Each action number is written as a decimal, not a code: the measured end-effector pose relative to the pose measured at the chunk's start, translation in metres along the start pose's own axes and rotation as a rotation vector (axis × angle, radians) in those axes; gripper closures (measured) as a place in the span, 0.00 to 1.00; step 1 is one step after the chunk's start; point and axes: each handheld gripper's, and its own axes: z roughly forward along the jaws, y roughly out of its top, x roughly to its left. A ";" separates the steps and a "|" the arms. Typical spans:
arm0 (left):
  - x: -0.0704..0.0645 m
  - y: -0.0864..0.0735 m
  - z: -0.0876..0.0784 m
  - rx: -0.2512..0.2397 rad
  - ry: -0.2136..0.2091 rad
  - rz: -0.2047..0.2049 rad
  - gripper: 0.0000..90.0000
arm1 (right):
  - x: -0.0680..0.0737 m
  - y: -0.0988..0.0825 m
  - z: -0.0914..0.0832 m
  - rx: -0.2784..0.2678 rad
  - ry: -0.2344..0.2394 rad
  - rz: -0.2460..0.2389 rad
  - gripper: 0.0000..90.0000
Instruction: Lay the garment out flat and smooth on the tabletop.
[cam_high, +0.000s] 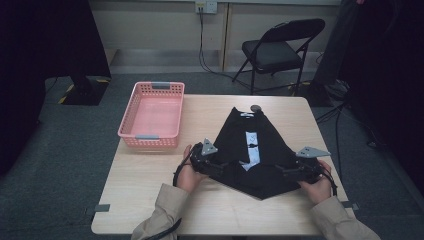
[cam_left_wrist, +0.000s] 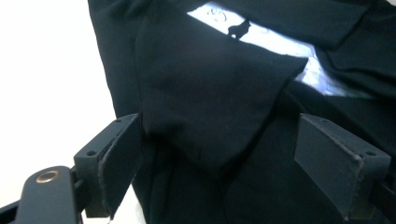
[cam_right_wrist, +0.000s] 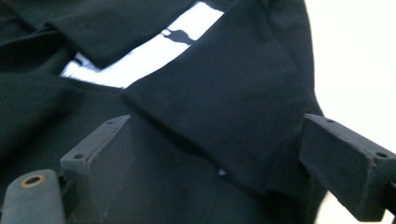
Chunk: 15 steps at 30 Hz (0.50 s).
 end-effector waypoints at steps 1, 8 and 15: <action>0.000 -0.002 -0.001 0.005 0.002 0.005 0.17 | 0.001 -0.001 0.000 0.007 0.004 -0.003 0.11; -0.003 -0.013 -0.005 0.040 0.003 0.036 0.17 | 0.006 -0.008 0.002 0.050 0.011 -0.035 0.11; -0.004 -0.022 -0.011 0.045 0.002 0.046 0.17 | 0.011 -0.015 0.009 0.083 0.041 -0.059 0.10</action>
